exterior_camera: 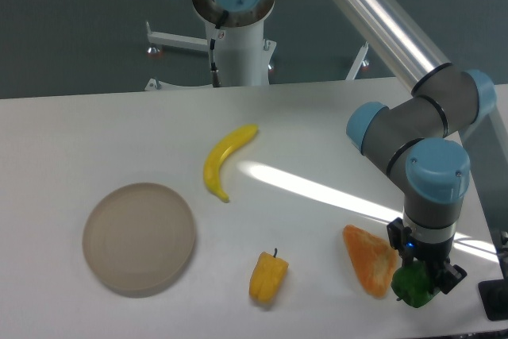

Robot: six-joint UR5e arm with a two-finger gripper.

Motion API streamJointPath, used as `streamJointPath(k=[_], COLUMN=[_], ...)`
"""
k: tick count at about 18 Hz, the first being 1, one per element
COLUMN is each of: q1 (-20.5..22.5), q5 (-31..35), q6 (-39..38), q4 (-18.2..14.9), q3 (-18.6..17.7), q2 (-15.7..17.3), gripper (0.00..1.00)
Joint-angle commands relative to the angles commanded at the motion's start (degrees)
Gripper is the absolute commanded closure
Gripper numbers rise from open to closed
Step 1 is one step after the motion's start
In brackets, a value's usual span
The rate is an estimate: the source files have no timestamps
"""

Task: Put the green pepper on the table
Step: 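Lift the held green pepper and carry it toward the banana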

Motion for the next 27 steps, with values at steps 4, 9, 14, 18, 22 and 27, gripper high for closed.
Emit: streamJointPath(k=[4, 9, 14, 18, 22, 27], q1=[-0.1, -0.3, -0.7, -1.5, -2.1, -2.4], q5=[0.0, 0.0, -0.2, -0.8, -0.7, -0.8], q6=[-0.1, -0.5, -1.2, -4.5, -4.9, -5.0], q4=[0.1, 0.0, -0.4, -0.2, 0.0, 5.4], q3=[-0.4, -0.6, -4.2, -15.7, -27.3, -43.0], q2=[0.1, 0.3, 3.1, 10.3, 18.8, 27.4], gripper=[0.63, 0.63, 0.63, 0.63, 0.63, 0.63])
